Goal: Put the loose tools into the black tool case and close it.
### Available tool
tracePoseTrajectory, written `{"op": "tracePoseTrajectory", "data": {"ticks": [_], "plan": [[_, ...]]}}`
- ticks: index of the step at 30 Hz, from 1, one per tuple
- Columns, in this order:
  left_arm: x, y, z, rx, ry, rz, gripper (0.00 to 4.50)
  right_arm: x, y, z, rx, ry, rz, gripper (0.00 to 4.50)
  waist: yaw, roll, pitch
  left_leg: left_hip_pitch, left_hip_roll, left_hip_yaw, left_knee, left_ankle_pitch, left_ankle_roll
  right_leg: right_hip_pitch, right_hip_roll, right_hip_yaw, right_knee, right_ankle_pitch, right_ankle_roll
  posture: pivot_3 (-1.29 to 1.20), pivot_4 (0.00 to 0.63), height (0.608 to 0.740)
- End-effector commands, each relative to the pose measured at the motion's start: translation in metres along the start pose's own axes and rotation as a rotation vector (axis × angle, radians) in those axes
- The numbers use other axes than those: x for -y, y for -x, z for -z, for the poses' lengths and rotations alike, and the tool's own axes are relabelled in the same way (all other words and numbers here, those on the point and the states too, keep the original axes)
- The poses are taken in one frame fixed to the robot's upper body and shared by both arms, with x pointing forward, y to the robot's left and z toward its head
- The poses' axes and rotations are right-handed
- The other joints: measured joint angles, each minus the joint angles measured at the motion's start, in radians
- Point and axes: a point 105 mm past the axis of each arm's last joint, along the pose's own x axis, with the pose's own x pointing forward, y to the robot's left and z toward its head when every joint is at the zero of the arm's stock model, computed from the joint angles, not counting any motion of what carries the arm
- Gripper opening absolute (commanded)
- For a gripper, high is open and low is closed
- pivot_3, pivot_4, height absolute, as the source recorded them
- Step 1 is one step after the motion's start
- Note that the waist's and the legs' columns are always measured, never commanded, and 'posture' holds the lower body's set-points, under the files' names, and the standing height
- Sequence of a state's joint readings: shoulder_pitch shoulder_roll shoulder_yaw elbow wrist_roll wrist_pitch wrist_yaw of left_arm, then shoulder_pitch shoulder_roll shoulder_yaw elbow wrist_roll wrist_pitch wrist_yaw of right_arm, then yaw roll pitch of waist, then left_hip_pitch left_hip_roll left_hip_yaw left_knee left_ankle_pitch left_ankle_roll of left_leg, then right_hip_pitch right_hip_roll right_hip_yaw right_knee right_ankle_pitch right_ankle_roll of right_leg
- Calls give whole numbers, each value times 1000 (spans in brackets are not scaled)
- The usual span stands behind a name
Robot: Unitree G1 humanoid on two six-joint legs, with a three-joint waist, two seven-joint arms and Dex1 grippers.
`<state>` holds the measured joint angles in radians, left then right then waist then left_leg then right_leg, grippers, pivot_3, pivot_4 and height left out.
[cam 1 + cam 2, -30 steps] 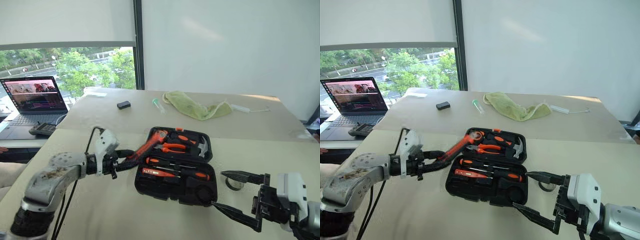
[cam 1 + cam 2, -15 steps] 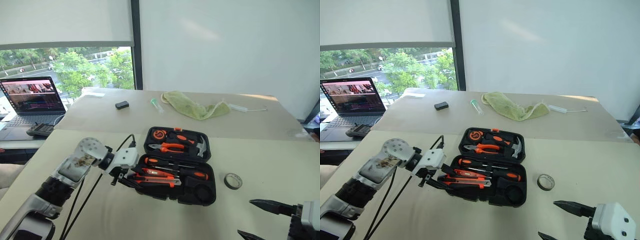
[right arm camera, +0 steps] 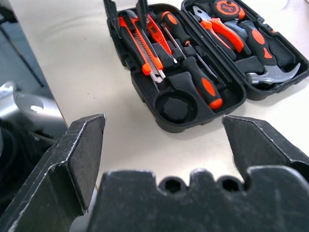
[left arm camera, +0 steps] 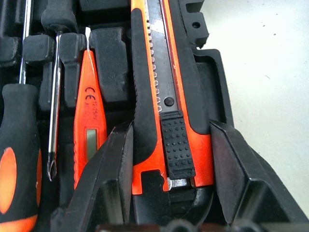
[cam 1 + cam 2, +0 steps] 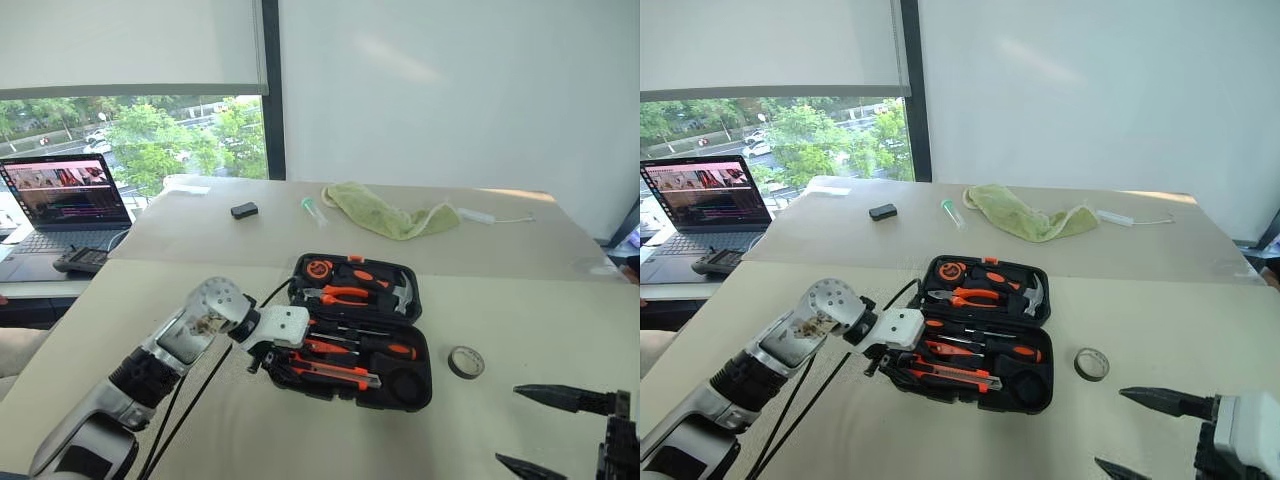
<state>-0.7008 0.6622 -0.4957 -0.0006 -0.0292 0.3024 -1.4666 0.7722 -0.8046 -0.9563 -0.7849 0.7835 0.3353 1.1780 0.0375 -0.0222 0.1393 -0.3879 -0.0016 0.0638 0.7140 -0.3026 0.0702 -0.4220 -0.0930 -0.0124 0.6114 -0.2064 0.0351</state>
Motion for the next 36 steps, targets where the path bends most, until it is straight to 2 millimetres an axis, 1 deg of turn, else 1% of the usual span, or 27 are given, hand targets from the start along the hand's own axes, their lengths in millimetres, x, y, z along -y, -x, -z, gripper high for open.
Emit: {"op": "tracePoseTrajectory", "data": {"ticks": [1, 7, 13, 18, 19, 20, 21, 23, 24, 27, 28, 29, 30, 31, 34, 35, 36], "plan": [[-4, 2, -4, -19, -24, -11, 1783, 5, 5, -8, 19, 39, -44, 4500, 0, 0, 0, 0, 0, 0, 0, 0, 0, 0, 0, 0, 0, 0, 0, 0, 150, 740], [-4, 4, -1, -37, -20, -5, 1783, 18, 7, -17, 39, 77, -92, 4500, 0, 0, 0, 0, 0, -1, 0, 0, 0, 0, 0, -1, 0, 0, 1, 0, 150, 740], [-2, 3, 4, -53, -13, -7, 1783, 24, 4, -19, 46, 93, -119, 4500, 0, 0, 0, 0, 0, -1, 0, 0, 0, 0, 0, 0, 1, 1, 1, 0, 150, 740], [7, -3, 7, -56, 31, 13, 1783, 26, 4, -19, 45, 99, -127, 4500, 0, 0, 0, 0, 0, -1, 0, 0, 0, 1, 0, 0, 1, 1, 1, 0, 150, 740], [10, -2, 3, -28, 51, 26, 1783, 26, 4, -19, 45, 98, -127, 4500, -1, 0, 0, 1, 0, -1, 0, 0, 0, 1, 0, 0, 1, 1, 1, 0, 150, 740], [11, -1, -2, -5, 62, 32, 2794, 26, 4, -19, 45, 98, -127, 4500, -1, 0, 0, 1, 0, -1, 0, 0, 0, 1, 0, 0, 1, 1, 1, 0, 150, 740], [10, 1, -6, 14, 58, 16, 2931, 26, 4, -19, 44, 97, -127, 4500, -1, 0, 0, 1, 0, -1, 0, 0, 0, 0, 0, 0, 1, 1, 1, 0, 150, 740], [5, 6, -15, 63, 43, -39, 3600, 25, 4, -18, 43, 95, -128, 4500, -2, 0, 0, 0, 1, -1, 0, 0, 0, 0, 1, 0, 1, 0, 1, 0, 150, 740], [5, 13, -20, 100, 58, -51, 3966, 25, 5, -18, 43, 94, -127, 4500, -2, 0, 0, 0, 1, -1, 0, 0, 0, 0, 0, 0, 1, 0, 1, 0, 150, 740], [10, 24, -28, 171, 74, -73, 3966, 24, 6, -17, 43, 91, -125, 4500, -1, 0, 0, 0, 1, -1, 0, 0, 0, -1, 0, 0, 1, 0, 2, 0, 150, 740], [9, 27, -29, 204, 104, -93, 3754, 24, 6, -16, 44, 89, -123, 4500, -1, 0, 0, -1, 1, -1, 0, 0, 0, -1, 0, 0, 1, 0, 2, 0, 150, 740], [7, 31, -30, 242, 127, -115, 3426, 24, 5, -16, 45, 87, -122, 4500, -1, 0, 0, 0, 1, -1, 0, 0, 0, 0, 0, 0, 1, 0, 2, 0, 150, 740], [7, 33, -31, 271, 142, -121, 3227, 24, 5, -15, 45, 86, -121, 4500, -1, 0, 0, 0, 1, -1, 0, 0, 0, 0, 0, 0, 1, 0, 2, 0, 150, 740], [6, 35, -33, 323, 160, -131, 2892, 25, 5, -14, 48, 84, -118, 4500, -1, 0, 0, 0, 1, -1, 0, 0, 0, 0, -1, 0, 1, 0, 2, 0, 150, 740], [-5, 26, -32, 451, 253, -205, 1743, 25, 2, -13, 52, 81, -117, 4500, 3, 0, 0, 1, 0, -2, 1, 0, 0, 1, -1, -1, 1, 1, 2, 0, 150, 740], [-8, 23, -32, 480, 283, -223, 1454, 25, 1, -12, 53, 81, -117, 4500, 3, 0, 0, 1, 0, -2, 2, 0, 0, 2, -1, -1, 1, 1, 2, 0, 150, 740], [-8, 16, -28, 493, 294, -239, 1051, 25, 0, -12, 54, 81, -118, 4500, 2, 0, 0, 1, 0, -2, 2, 0, 0, 2, -1, 0, 1, 1, 3, 0, 150, 740]]}}
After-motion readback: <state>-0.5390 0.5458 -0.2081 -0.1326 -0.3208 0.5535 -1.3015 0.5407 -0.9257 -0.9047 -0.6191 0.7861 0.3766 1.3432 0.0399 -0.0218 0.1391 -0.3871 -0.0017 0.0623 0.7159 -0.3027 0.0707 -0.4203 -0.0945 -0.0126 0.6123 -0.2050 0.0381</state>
